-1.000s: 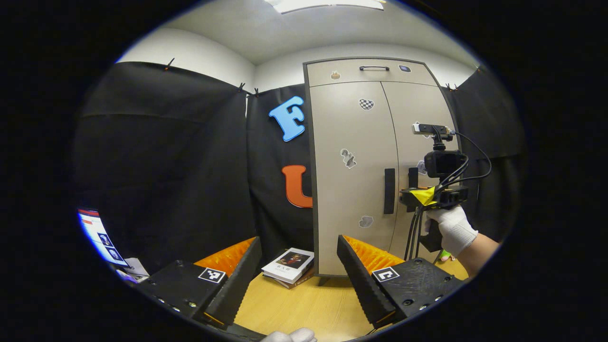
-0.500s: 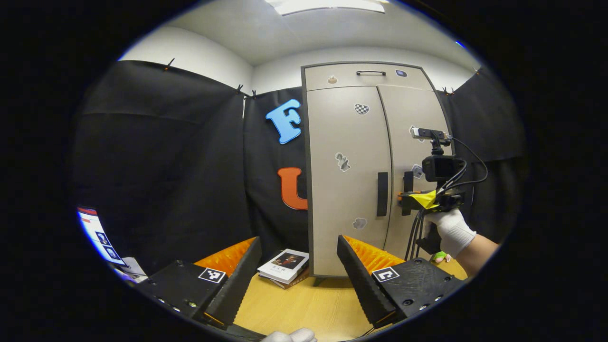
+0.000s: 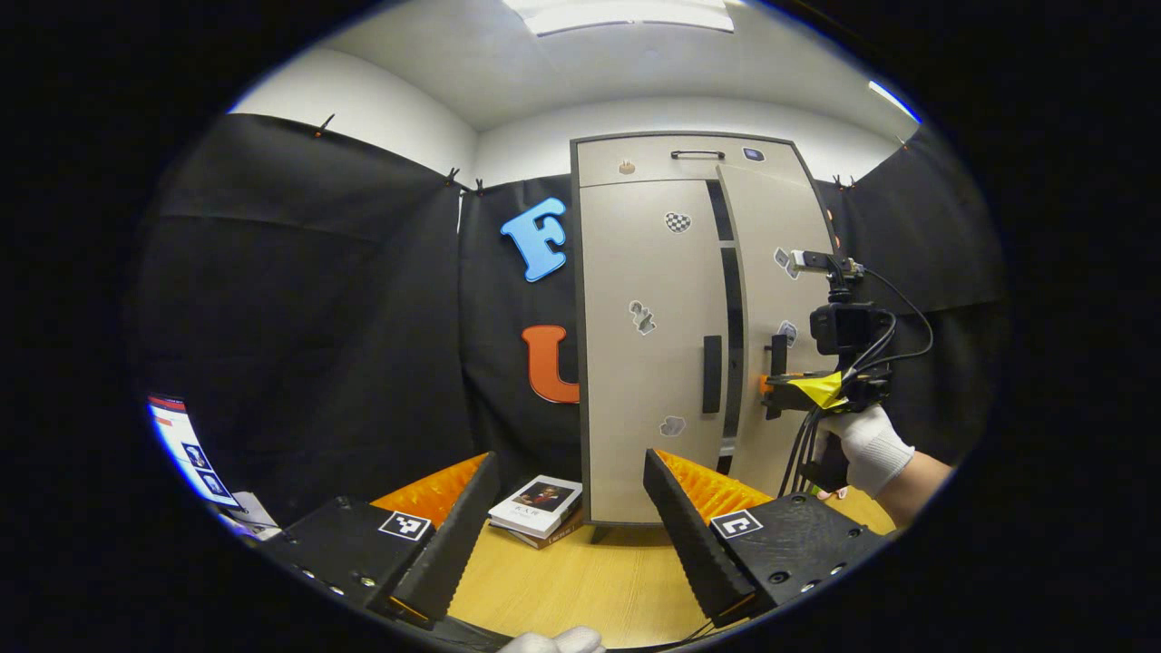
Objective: Open the right door of the double-door shoe cabinet with the right hand, and open the left door with the left hand.
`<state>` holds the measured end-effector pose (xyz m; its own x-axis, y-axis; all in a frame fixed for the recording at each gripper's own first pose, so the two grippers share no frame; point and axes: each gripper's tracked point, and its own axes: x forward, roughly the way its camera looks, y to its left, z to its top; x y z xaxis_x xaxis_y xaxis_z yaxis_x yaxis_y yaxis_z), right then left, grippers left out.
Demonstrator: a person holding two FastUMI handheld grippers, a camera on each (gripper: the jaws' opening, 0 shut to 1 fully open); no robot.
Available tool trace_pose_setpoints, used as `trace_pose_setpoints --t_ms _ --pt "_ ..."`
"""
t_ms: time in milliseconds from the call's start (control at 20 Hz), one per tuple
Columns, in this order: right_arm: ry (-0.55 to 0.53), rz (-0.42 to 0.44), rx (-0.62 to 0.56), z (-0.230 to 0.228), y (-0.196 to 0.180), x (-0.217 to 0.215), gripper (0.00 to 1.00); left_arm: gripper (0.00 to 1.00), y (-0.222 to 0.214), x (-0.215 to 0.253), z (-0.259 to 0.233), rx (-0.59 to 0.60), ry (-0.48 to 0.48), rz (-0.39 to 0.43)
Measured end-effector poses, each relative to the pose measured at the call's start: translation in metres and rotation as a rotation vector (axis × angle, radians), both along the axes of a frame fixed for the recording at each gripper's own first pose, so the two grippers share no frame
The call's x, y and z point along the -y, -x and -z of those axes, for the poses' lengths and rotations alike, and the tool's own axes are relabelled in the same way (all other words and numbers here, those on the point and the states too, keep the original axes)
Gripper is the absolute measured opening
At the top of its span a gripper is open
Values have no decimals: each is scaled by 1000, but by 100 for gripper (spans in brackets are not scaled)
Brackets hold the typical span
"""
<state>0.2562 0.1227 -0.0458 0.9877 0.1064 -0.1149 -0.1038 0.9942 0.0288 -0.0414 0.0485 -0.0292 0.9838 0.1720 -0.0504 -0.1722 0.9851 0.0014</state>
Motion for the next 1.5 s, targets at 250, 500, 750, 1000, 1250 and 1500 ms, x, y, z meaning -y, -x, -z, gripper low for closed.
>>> trace_pose_setpoints --t_ms 250,500,750,1000,1250,1500 --pt "-8 16 0 3 30 20 23 96 20 6 -3 12 4 33" --pt "-13 34 2 4 48 37 23 96 33 17 -1 9 21 72" --pt "-11 62 10 5 59 53 19 96 32 35 -1 8 27 120" --pt "-2 81 10 7 66 68 14 96 20 68 -2 5 42 186" --pt "15 47 5 7 68 72 9 96 10 98 -3 0 54 214" --pt "16 25 4 6 66 77 6 96 10 125 -6 0 55 227"
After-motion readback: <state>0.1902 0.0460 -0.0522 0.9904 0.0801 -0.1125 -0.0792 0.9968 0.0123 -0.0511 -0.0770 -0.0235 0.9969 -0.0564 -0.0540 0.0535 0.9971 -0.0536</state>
